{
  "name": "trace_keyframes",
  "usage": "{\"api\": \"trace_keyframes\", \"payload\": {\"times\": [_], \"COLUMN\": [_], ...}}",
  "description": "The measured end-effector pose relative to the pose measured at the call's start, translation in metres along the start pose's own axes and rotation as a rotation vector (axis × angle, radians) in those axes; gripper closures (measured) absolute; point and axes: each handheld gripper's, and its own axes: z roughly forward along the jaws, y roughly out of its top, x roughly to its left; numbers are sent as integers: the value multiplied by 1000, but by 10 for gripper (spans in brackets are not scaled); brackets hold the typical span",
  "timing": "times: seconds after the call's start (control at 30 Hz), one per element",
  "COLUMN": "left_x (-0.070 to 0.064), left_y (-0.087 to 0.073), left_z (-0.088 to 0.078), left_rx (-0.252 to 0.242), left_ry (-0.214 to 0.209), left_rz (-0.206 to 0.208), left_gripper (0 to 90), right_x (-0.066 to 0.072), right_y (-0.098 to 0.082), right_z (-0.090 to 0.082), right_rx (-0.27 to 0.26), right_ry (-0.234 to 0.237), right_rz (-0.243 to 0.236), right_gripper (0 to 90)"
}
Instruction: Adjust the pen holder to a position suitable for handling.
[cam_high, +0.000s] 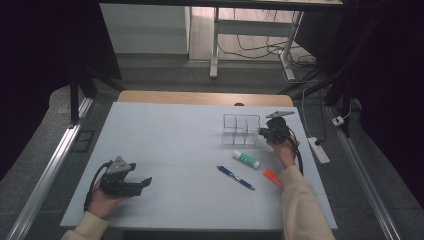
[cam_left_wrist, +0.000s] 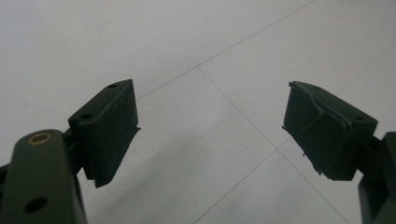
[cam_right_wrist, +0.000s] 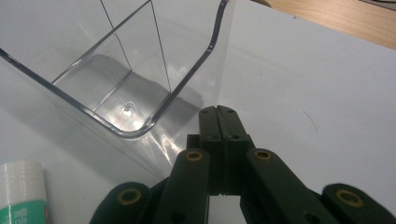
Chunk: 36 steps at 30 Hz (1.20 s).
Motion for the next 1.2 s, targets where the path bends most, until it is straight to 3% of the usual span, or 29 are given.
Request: {"api": "trace_keyframes", "payload": {"times": [1.2], "left_x": [0], "left_y": [0], "left_z": [-1], "left_rx": [-1], "left_ry": [1], "left_rz": [0], "left_gripper": [180], "right_x": [29], "right_y": [13], "right_z": [13], "right_rx": [16], "right_ry": [29], "right_rz": [-67], "right_gripper": [897]}}
